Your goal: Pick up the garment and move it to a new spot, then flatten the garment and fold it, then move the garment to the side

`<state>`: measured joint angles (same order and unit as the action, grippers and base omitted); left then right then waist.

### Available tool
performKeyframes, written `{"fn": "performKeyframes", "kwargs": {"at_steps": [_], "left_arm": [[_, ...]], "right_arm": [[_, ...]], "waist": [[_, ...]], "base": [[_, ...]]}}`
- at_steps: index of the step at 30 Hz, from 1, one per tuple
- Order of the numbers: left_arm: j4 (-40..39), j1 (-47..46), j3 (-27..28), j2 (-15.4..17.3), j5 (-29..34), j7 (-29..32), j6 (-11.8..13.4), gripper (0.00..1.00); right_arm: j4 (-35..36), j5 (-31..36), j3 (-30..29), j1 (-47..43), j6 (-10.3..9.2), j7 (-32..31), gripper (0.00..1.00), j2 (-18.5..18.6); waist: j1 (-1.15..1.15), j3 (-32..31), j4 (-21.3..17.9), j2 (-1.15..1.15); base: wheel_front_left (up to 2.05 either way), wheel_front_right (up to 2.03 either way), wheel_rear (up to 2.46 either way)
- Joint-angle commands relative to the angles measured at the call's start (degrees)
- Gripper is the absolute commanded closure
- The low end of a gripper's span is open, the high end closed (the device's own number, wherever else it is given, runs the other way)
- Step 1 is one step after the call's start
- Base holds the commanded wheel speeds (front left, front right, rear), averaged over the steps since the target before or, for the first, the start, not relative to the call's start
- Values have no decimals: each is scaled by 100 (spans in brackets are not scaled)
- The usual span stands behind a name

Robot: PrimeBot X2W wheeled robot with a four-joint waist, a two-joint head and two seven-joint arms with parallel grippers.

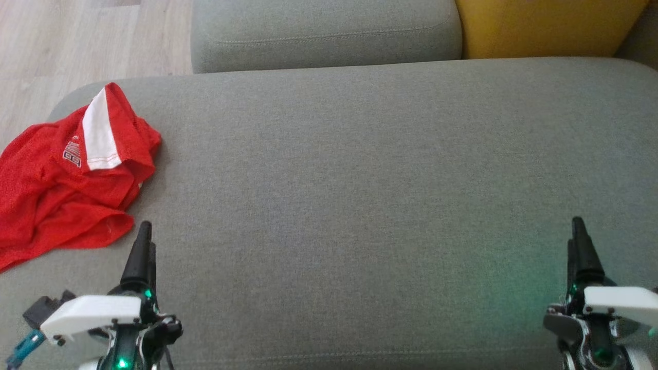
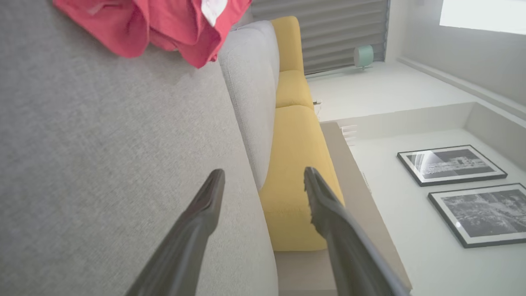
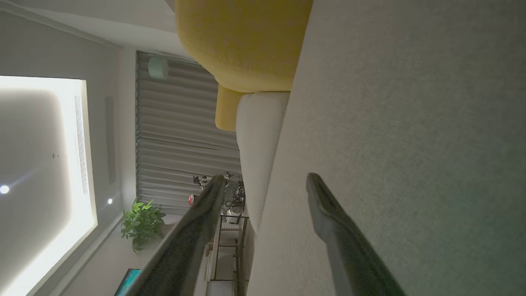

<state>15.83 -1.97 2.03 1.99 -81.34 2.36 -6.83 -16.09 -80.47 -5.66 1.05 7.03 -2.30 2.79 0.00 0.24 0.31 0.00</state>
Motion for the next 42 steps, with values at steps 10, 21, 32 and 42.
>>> {"fn": "performKeyframes", "kwargs": {"at_steps": [10,21,32,42], "left_arm": [[-561,-410,-79,115,1220,-217,-30,0],[-769,-359,-373,256,2452,-404,15,0],[-920,-307,-715,502,3441,-591,234,0],[-936,-283,-966,663,4054,-744,435,0]], "right_arm": [[556,1323,173,405,13,222,0,199],[664,2451,418,362,17,408,0,223],[571,3329,577,347,21,594,0,195],[430,4080,692,393,25,746,0,190]], "waist": [[0,-10,14,0],[0,-46,30,0],[0,-77,35,0],[0,-102,45,0]], "base": [[0,0,0],[0,0,0],[0,0,0],[0,0,0]]}}
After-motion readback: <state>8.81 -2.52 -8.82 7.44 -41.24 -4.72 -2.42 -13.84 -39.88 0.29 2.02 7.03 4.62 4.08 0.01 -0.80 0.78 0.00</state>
